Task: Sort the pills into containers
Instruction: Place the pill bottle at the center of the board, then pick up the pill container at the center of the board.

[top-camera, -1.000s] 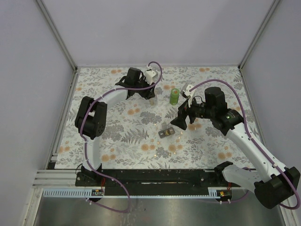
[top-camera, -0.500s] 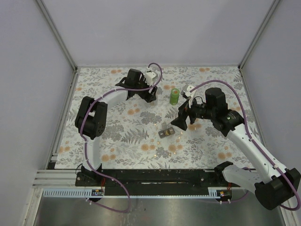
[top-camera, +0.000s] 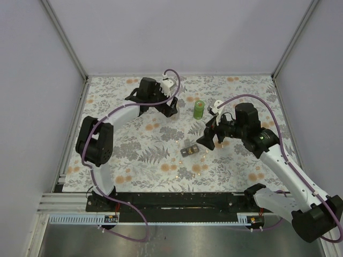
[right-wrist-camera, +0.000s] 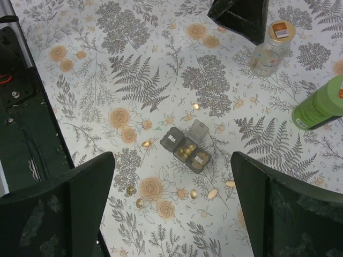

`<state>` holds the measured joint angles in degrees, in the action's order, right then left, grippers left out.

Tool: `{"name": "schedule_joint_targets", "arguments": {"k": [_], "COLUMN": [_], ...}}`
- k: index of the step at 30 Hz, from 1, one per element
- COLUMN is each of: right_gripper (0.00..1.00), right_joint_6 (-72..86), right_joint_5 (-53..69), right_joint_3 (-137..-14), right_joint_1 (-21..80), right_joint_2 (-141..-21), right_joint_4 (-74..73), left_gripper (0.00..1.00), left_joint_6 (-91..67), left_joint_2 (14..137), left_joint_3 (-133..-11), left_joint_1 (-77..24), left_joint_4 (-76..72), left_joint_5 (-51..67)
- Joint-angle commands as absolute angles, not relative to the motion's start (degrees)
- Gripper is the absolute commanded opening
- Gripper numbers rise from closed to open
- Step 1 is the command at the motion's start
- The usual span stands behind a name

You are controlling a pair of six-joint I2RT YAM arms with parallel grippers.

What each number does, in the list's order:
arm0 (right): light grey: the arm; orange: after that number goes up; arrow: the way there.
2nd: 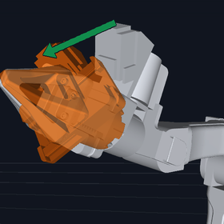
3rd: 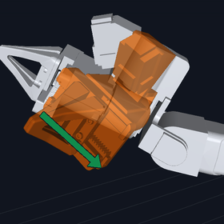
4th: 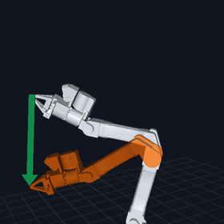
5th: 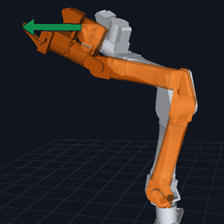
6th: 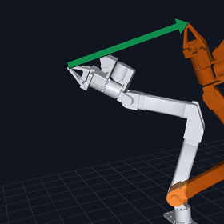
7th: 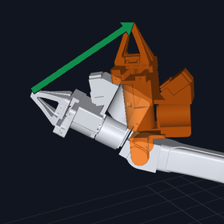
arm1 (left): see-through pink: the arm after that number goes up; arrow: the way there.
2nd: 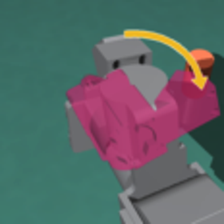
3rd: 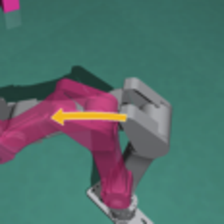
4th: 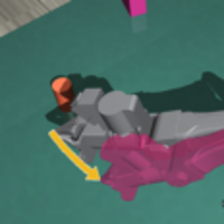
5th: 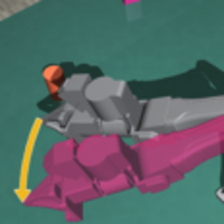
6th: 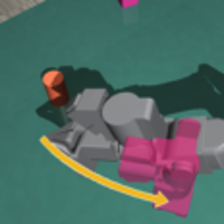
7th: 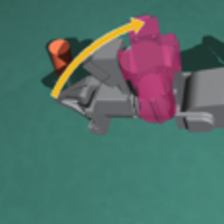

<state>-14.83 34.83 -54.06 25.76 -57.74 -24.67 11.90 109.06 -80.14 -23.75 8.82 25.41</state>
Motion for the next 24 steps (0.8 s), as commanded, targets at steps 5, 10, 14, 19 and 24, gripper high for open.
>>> {"name": "schedule_joint_targets", "arguments": {"k": [5,10,14,19,24], "right_gripper": [0.99,0.99,0.99,0.97,0.93], "right_joint_6": [-18.02,-20.21,-21.97,-23.02,-22.94], "right_joint_5": [30.32,31.72,33.4,33.92,34.98], "right_joint_3": [-53.17,-55.54,-57.74,-60.38,-61.7], "right_joint_1": [25.31,25.4,25.31,25.4,25.4], "right_joint_2": [-58.79,-63.71,-67.32,-73.11,-79.7], "right_joint_4": [-23.64,-27.42,-29.0,-29.53,-29.0], "left_gripper": [0.99,0.99,0.99,0.99,0.99], "left_joint_6": [8.97,13.7,18.45,21.71,20.91], "left_joint_2": [96.08,91.15,85.97,82.18,80.34], "left_joint_3": [-75.94,-76.38,-71.56,-66.89,-63.03], "left_joint_1": [-19.6,-18.37,-18.28,-18.81,-25.3], "left_joint_4": [2.89,15.17,20.56,26.97,30.85], "left_joint_5": [26.28,33.56,39.19,45.17,40.44]}}
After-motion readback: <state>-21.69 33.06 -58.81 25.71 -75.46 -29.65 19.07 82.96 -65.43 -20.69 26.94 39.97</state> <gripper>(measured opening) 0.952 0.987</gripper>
